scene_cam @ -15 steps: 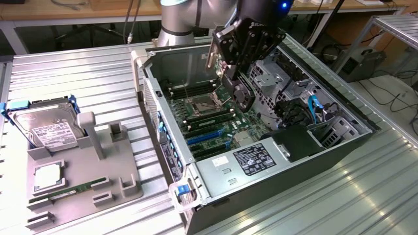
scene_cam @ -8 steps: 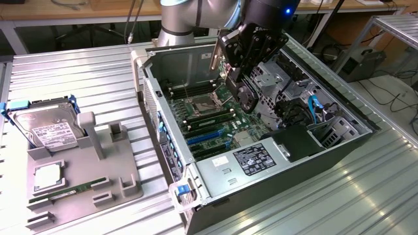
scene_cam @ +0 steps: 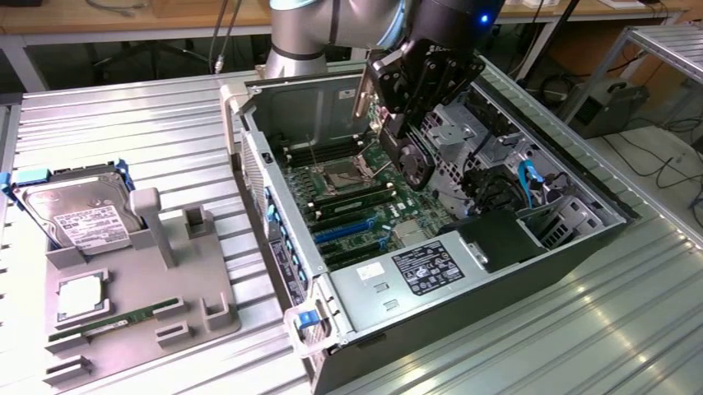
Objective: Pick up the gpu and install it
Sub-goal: 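Insert the gpu into the slot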
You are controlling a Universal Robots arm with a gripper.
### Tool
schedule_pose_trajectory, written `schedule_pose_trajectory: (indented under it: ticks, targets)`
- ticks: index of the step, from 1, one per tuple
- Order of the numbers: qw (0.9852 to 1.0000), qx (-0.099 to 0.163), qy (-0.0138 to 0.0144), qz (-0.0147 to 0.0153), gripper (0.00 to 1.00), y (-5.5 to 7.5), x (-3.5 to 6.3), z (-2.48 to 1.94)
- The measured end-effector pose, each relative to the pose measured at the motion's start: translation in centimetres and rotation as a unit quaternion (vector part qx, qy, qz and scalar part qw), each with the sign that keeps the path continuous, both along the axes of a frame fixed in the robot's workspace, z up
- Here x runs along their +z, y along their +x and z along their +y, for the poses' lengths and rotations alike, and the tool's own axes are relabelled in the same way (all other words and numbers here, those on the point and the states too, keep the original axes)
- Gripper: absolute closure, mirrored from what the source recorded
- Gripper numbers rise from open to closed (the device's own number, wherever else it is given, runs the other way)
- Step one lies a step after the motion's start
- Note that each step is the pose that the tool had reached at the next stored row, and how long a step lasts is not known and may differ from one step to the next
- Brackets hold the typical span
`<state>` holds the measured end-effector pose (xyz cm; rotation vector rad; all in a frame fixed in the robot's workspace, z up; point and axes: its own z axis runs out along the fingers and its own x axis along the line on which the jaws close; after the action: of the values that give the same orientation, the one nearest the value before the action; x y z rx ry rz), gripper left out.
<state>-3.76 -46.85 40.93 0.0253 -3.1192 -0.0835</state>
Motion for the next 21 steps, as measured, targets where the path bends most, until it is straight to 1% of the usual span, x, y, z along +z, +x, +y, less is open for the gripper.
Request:
schedule_pose_trajectory:
  ticks: [4, 6, 8, 9, 10, 12, 13, 17, 19, 20, 21]
  targets:
    - [1.0, 0.001, 0.0, 0.0, 0.74, 0.01, 0.0, 0.0]
    - [1.0, 0.01, 0.0001, -0.0001, 0.74, 0.03, -0.02, 0.0]
    - [0.9995, 0.032, 0.0001, -0.0001, 0.74, 0.03, -0.07, 0.0]
    - [0.9989, 0.047, 0.0001, -0.0001, 0.74, 0.03, -0.11, 0.0]
    - [0.9977, 0.067, 0.0001, -0.0001, 0.74, 0.03, -0.16, 0.0]
    - [0.9944, 0.106, 0.0001, -0.0001, 0.74, 0.03, -0.25, 0.0]
    - [0.9921, 0.125, 0.0001, -0.0001, 0.74, 0.03, -0.3, 0.0]
    - [0.9859, 0.167, 0.0001, -0.0001, 0.74, 0.03, -0.42, 0.0]
    - [0.98, 0.199, 0.0001, -0.0001, 0.74, 0.03, -0.51, 0.0]
    - [0.9781, 0.208, 0.0001, -0.0001, 0.74, 0.03, -0.54, 0.0]
    - [0.9757, 0.219, 0.0001, -0.0001, 0.74, 0.03, -0.57, 0.0]
